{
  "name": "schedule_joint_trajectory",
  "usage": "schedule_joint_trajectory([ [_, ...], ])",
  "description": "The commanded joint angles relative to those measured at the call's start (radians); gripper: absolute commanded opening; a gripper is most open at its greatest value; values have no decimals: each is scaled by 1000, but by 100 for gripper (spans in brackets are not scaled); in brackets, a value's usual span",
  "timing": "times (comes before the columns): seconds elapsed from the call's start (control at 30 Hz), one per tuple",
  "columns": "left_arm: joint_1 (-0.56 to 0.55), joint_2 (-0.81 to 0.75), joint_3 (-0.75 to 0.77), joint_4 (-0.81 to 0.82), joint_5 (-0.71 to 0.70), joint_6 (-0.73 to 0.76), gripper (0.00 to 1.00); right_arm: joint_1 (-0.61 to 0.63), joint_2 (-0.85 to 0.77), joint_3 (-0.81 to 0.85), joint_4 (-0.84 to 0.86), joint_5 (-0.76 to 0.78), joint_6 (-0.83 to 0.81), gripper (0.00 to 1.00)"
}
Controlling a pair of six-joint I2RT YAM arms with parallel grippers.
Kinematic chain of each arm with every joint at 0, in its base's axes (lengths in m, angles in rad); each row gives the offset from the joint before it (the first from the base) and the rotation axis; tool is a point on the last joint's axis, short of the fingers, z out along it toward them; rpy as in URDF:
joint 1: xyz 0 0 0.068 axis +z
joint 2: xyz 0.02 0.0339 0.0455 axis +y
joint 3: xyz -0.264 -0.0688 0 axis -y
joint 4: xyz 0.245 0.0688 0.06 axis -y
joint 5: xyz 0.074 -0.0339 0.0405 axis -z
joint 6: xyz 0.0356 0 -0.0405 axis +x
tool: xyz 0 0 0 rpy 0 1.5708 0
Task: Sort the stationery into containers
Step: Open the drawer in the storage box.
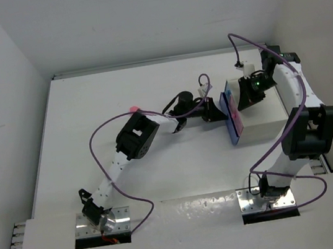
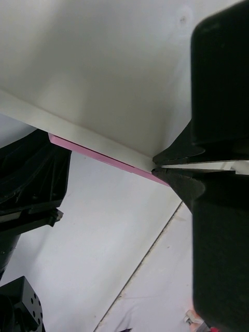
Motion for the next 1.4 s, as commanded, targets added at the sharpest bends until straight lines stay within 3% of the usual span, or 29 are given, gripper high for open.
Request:
schedule_joint_trajectory([
  [0.0,22,-68,-38,-25,-1,52,0,-11,30,3,-27,53,-13,4],
  [0.47,68,-142,-150,-98,10,143,0,-23,35,7,-13,53,-1,5],
  [0.6,70,-141,-150,-100,12,146,0,-24,12,28,19,47,29,25],
  [0.63,67,-142,-148,-98,10,144,0,-23,6,31,26,48,37,35],
  [0.77,68,-141,-136,-110,11,152,0,-21,-12,66,46,80,81,51],
  [1.07,68,-142,-112,-152,7,186,0,84,-68,19,129,307,114,51],
  [1.37,73,-160,-119,-190,-10,222,0,134,-57,13,131,343,144,51],
])
